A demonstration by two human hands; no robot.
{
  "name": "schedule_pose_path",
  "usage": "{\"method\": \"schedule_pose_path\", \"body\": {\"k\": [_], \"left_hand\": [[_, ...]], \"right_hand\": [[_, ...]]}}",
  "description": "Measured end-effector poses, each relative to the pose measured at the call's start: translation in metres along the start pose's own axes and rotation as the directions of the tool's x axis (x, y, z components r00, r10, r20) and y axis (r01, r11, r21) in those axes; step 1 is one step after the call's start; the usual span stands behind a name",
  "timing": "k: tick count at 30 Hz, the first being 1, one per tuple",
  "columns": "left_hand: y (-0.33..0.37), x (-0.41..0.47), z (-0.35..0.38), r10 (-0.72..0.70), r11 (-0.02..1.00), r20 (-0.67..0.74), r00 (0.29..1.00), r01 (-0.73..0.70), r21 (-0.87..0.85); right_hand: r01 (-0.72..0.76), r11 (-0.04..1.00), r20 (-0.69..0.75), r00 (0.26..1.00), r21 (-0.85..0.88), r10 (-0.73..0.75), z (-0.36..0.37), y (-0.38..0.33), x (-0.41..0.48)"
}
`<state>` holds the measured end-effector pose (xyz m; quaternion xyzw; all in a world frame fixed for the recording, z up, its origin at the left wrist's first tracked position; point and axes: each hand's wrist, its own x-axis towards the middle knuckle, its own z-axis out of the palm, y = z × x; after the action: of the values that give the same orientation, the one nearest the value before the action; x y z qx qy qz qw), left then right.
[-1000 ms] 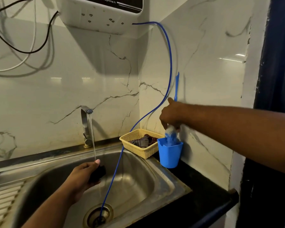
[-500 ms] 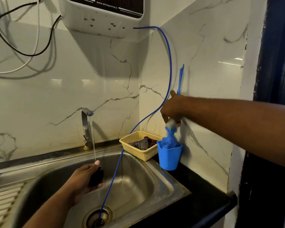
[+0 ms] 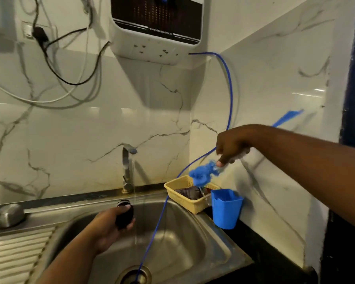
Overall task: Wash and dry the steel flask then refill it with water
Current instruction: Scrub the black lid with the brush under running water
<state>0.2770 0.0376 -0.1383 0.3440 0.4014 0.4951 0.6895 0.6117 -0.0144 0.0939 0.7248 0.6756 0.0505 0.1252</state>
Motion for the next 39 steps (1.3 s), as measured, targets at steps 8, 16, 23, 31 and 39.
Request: {"method": "schedule_pose_path", "body": {"k": [8,16,23,31,39], "left_hand": [[0.032,-0.010,-0.045,0.035,0.959,-0.059,0.998,-0.050,-0.278],[0.023,0.001,-0.057,0.035,0.975,-0.058,0.998,-0.046,-0.215],[0.019,0.015,-0.057,0.075,0.976,-0.036,0.997,-0.081,-0.202],[0.014,0.012,-0.057,0.107,0.976,-0.027,0.994,-0.111,-0.187],[0.015,0.008,-0.053,0.141,0.951,-0.025,0.990,-0.142,-0.276]], "right_hand": [[0.416,0.688,-0.312,0.908,0.595,-0.280,0.013,-0.086,-0.008],[0.643,0.468,-0.513,0.766,0.606,-0.387,0.117,-0.181,0.068],[0.704,0.386,-0.634,0.707,0.596,-0.313,0.149,-0.189,0.084],[0.710,0.431,-0.663,0.693,0.557,-0.285,0.159,-0.184,0.083],[0.733,0.436,-0.719,0.653,0.522,-0.238,0.163,-0.189,0.084]]}}
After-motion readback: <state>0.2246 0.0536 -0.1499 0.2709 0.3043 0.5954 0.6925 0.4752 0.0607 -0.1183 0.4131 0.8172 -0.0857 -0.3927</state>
